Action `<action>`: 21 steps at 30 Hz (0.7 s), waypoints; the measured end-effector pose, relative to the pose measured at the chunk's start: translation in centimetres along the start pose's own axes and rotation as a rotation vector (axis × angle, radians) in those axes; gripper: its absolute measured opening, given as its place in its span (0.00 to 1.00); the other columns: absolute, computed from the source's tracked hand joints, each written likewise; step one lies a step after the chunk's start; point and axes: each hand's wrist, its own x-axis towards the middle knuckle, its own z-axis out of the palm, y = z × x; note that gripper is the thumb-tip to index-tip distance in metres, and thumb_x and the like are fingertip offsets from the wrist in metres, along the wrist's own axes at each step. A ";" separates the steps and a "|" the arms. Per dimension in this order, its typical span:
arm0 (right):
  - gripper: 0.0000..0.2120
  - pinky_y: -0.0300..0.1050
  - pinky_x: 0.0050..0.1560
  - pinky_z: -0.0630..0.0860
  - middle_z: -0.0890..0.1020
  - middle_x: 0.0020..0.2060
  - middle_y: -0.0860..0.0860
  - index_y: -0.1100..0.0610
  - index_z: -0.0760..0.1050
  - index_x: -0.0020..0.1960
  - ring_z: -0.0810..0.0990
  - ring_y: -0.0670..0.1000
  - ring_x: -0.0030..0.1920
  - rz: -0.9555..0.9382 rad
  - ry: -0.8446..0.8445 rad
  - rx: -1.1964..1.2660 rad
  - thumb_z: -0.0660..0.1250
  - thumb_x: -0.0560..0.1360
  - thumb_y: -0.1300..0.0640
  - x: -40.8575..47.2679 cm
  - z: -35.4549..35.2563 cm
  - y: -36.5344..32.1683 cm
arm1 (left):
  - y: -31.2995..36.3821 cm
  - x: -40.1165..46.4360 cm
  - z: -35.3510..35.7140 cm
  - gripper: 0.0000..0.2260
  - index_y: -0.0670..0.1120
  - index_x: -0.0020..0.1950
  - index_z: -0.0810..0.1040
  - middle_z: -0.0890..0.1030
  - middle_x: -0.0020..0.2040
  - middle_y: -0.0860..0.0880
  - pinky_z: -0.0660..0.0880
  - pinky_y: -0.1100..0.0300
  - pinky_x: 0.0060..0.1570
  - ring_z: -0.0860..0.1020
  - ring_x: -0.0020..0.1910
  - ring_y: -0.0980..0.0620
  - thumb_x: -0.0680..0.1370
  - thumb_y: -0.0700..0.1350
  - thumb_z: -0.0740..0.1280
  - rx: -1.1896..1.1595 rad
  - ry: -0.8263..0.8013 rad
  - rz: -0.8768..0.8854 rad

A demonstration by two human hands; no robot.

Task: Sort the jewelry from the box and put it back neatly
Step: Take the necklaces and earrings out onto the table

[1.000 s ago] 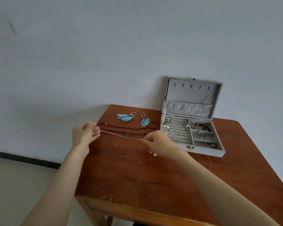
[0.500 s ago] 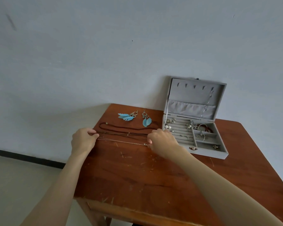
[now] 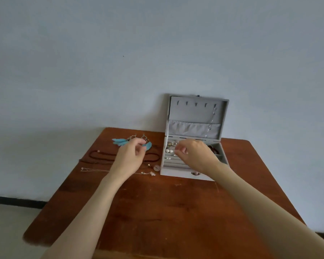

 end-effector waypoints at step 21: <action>0.12 0.42 0.36 0.75 0.79 0.26 0.50 0.59 0.78 0.40 0.76 0.44 0.22 0.498 0.333 0.554 0.58 0.77 0.59 7.7 -3.0 14.1 | 11.8 11.5 16.4 0.11 0.42 0.58 0.76 0.81 0.55 0.44 0.74 0.53 0.58 0.79 0.53 0.48 0.78 0.39 0.59 -0.403 -0.278 -0.217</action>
